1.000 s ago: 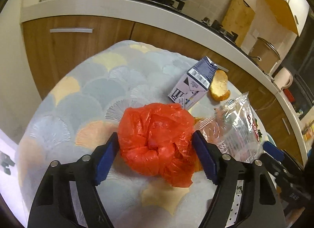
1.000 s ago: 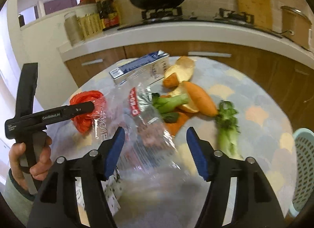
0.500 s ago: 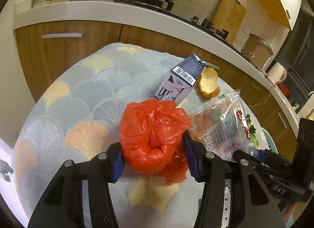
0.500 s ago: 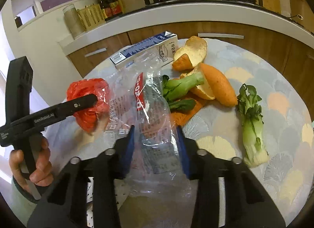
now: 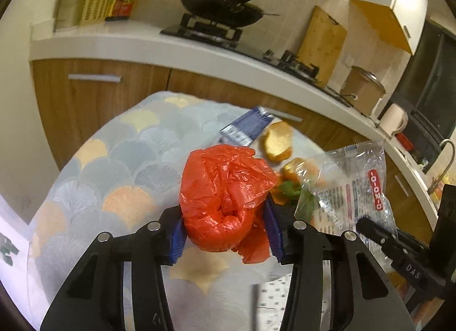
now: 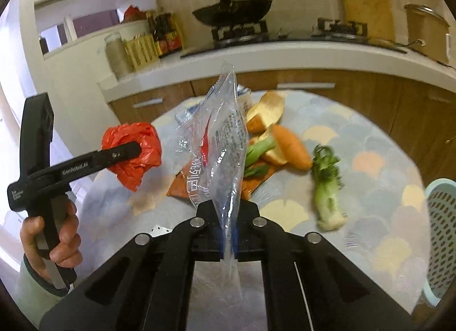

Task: Collect trash
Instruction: 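Carry both bags over the blue basket and open both tools to drop them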

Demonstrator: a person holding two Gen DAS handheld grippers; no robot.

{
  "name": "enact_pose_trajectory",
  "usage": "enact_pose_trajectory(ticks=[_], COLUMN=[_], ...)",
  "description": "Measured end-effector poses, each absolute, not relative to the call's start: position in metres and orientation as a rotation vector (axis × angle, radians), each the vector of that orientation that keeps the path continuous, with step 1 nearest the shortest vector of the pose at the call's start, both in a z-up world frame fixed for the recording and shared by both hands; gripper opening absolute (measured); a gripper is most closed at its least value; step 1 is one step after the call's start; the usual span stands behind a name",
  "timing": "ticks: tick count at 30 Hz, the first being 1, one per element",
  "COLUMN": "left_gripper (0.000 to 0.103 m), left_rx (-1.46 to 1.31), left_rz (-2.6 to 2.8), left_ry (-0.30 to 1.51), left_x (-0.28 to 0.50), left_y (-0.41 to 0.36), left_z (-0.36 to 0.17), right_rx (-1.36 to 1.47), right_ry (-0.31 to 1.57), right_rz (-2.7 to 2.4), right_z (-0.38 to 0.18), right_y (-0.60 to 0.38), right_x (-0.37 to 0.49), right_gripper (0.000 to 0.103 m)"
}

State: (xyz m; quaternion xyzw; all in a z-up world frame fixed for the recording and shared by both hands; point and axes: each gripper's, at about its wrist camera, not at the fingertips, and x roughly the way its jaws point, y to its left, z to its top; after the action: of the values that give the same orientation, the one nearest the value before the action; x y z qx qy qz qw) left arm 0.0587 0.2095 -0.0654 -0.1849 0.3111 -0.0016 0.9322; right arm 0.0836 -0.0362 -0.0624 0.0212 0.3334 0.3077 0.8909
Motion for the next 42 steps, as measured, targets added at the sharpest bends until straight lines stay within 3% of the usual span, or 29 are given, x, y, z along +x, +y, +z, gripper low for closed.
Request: enact_pose_trajectory(ticks=[10,22,34,42], left_gripper=[0.044,0.044,0.044,0.044], left_rx=[-0.322,-0.209,-0.114,-0.076], left_rz=[-0.123,-0.321,-0.506,-0.547], left_ry=[0.564,0.549,0.628,0.692], left_x=[0.056,0.085,0.136,0.158], left_y=[0.148,0.013,-0.143,-0.2], left_z=[-0.022,0.006,-0.023,-0.051], right_rx=[0.12,0.174,0.286,0.305], right_ry=[0.561,0.479,0.508,0.569], right_rz=[0.528,0.301,0.072,0.009], right_z=[-0.021,-0.013,-0.056,-0.09], right_y=[-0.109,-0.227,-0.357,-0.389], right_x=[0.07,0.06,0.07,0.082], right_gripper=[0.003,0.003,0.003,0.003])
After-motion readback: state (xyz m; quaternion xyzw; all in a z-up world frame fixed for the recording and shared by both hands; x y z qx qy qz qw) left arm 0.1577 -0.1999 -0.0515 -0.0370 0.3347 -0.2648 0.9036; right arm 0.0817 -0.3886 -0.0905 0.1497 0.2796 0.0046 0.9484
